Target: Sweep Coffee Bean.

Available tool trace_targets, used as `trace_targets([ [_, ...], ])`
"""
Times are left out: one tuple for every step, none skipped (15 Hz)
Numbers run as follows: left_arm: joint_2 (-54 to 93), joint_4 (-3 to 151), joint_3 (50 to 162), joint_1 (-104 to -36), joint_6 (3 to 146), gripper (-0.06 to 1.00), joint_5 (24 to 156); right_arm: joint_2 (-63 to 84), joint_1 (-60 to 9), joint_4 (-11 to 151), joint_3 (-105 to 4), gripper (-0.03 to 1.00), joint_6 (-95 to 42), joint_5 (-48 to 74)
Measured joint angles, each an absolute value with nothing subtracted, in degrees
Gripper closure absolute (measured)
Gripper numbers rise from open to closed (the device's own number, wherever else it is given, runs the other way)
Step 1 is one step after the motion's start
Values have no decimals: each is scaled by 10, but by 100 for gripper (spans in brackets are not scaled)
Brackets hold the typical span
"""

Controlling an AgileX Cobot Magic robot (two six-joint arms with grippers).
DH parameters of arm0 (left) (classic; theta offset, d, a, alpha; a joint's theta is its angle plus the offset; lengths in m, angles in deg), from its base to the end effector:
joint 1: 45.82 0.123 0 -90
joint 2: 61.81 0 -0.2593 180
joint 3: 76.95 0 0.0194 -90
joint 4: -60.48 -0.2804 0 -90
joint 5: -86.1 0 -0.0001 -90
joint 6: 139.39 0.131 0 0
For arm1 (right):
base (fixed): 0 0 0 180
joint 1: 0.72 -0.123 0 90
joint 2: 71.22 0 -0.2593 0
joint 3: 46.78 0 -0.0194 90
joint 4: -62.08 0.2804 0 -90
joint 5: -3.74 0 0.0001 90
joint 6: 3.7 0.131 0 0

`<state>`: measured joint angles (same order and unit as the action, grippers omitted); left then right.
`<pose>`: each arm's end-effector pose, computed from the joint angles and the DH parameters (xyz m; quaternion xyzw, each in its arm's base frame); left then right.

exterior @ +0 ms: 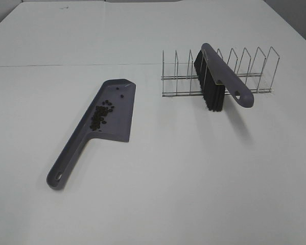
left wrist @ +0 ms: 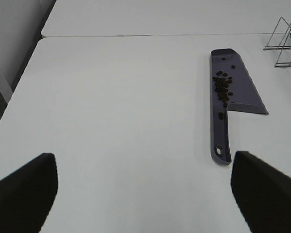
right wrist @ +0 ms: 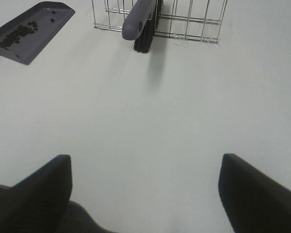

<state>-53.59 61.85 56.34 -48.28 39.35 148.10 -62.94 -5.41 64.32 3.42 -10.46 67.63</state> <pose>0.0782 -0.0061 0.2777 0.0097 0.8522 -0.0289 0.5223 0.0822 0.0114 0.2533 -0.0883 0.8716 0.0108 0.4822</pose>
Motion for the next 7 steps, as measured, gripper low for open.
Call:
trace_targets([
  [-536, 619, 563, -483, 394, 6, 1481, -629, -54, 643, 34, 23, -105, 676],
  [-536, 619, 563, -483, 394, 6, 1481, -629, -54, 643, 34, 23, -105, 676],
  [-536, 619, 563, -483, 394, 6, 1481, -629, -54, 643, 34, 23, -105, 676],
  [-536, 619, 563, -483, 394, 6, 1481, -629, -54, 643, 34, 23, -105, 676],
  [-536, 619, 563, -483, 394, 6, 1481, -629, -54, 643, 34, 23, -105, 676],
  [-536, 619, 563, -483, 394, 6, 1481, -629, -54, 643, 34, 23, -105, 676],
  [-536, 619, 563, -483, 394, 6, 1481, -629, -54, 643, 34, 23, -105, 676],
])
